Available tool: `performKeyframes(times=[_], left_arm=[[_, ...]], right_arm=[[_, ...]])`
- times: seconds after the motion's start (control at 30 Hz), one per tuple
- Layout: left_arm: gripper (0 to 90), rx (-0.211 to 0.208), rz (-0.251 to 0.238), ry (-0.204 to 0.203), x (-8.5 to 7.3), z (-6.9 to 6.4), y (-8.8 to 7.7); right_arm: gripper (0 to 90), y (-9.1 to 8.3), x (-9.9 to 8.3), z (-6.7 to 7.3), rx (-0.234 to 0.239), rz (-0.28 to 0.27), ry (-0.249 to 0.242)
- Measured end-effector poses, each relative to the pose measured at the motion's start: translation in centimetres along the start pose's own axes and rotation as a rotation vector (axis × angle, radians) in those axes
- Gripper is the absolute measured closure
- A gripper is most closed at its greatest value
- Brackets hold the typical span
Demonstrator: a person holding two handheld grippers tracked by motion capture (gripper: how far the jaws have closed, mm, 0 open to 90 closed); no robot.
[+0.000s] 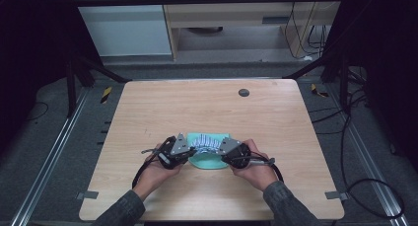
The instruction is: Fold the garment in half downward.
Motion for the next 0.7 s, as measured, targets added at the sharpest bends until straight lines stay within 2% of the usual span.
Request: performKeyframes(times=[0.33,0.47,0.7], left_arm=[[82.8,-0.016,0.006,-0.008,-0.6,-0.6,0.4],[82.6,-0.02,0.015,0.001,-0.8,-0.7,0.5],[86.8,-0.032,0.029,0.008,-1.1,-1.0,0.7]], right_arm=[[81.9,0.3,-0.4,0.6,0.013,0.004,0.003],[82.0,0.5,-0.6,0.7,0.017,0.007,-0.001],[82.3,0.7,-1.0,1.2,0.024,0.013,-0.001]])
Point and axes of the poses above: each handheld gripper's, and its own axes: y roughly forward along the jaws, x roughly out of its top, z roughly to its left, the point moved 3 cm from there along y, roughly forward along the jaws, and after that the axes turned 5 degrees about z, right-handed, at the moved point
